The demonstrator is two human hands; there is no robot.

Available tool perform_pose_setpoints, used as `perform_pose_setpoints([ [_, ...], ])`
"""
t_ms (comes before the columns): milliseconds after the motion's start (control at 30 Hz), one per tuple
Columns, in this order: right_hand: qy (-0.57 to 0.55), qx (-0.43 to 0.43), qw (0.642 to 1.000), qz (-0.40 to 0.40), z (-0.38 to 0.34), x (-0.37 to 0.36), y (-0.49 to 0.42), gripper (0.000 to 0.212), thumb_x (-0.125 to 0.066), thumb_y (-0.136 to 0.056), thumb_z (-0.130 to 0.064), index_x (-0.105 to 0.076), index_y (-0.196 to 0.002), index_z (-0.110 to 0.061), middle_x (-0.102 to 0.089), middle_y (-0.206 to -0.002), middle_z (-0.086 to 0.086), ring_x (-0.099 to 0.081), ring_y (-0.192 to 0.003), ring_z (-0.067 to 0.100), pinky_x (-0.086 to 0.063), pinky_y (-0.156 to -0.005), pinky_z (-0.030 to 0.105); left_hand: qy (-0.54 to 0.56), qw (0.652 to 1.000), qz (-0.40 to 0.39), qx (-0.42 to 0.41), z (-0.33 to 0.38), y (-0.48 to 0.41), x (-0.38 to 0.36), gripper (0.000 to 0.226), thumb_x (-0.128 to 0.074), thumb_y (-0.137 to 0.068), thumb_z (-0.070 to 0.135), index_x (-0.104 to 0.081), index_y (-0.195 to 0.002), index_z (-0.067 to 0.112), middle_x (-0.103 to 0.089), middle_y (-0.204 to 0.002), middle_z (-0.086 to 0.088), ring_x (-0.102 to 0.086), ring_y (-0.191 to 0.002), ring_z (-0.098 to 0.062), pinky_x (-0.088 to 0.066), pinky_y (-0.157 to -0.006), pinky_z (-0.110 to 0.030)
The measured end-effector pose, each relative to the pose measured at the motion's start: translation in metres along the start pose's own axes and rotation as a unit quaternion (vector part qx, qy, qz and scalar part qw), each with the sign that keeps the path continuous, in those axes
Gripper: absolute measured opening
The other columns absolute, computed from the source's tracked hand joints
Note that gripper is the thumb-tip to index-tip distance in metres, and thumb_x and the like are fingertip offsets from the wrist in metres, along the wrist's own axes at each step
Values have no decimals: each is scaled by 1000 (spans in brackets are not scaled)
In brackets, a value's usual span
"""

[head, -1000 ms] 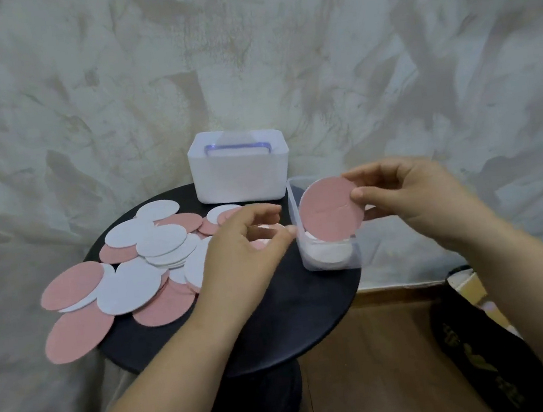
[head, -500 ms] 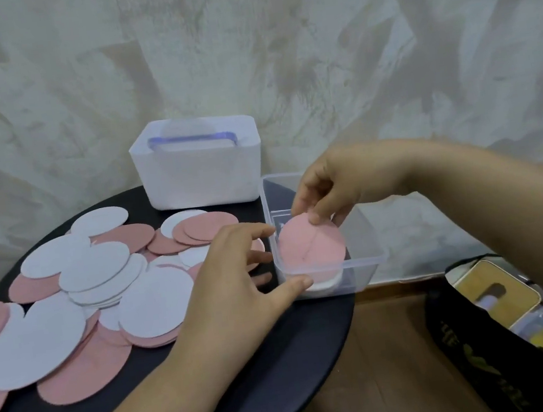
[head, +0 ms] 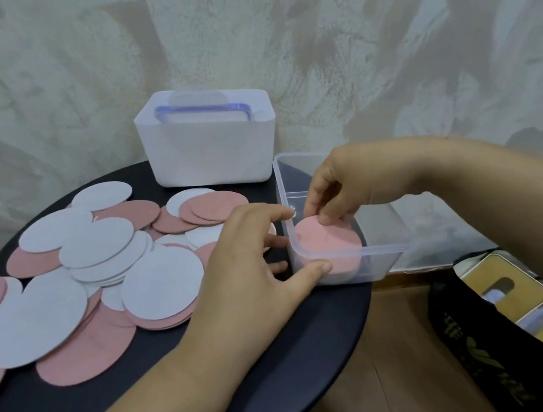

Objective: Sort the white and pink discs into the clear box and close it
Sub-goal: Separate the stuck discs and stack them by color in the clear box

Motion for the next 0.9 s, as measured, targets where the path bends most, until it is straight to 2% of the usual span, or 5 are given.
perform_pose_setpoints([
  [267,7,-1,1000,-7,3,-1,0,17,-68,-82,-11,-71,-94,-23,-71,-88,-4,-69,-80,14,-55,-77,21,-4,1000,-5,-14,1,1,-1,46,-77,-63,35,-46,-96,48,-42,-107,29,-49,-98,12,-51,-71,-9],
  [567,22,-4,999,-35,-2,-6,1,24,-53,-91,-5,-70,-99,-20,-71,-94,-2,-66,-79,8,-56,-81,23,3,1000,-1,-10,2,1,0,49,-80,-65,29,-46,-94,48,-44,-105,25,-49,-96,12,-51,-71,-11],
  [800,28,-17,999,-30,-9,-10,6,25,-50,-93,-8,-64,-93,-29,-67,-98,0,-65,-92,17,-54,-86,28,0,1000,-3,-3,3,2,1,48,-79,-68,28,-45,-95,48,-43,-104,26,-48,-95,12,-50,-70,-10],
  [900,43,-27,999,4,-13,-5,14,21,-51,-94,-14,-62,-106,-27,-64,-99,-2,-63,-96,18,-52,-88,29,-10,1000,-9,8,5,1,2,47,-79,-69,27,-48,-101,41,-44,-104,24,-48,-94,14,-49,-70,-8],
])
Point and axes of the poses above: each hand's wrist, its own y-axis away from the middle knuckle, its own x-axis out of the back of the hand, z = x × y, the point moved 7 cm from there along -y, towards the middle knuckle
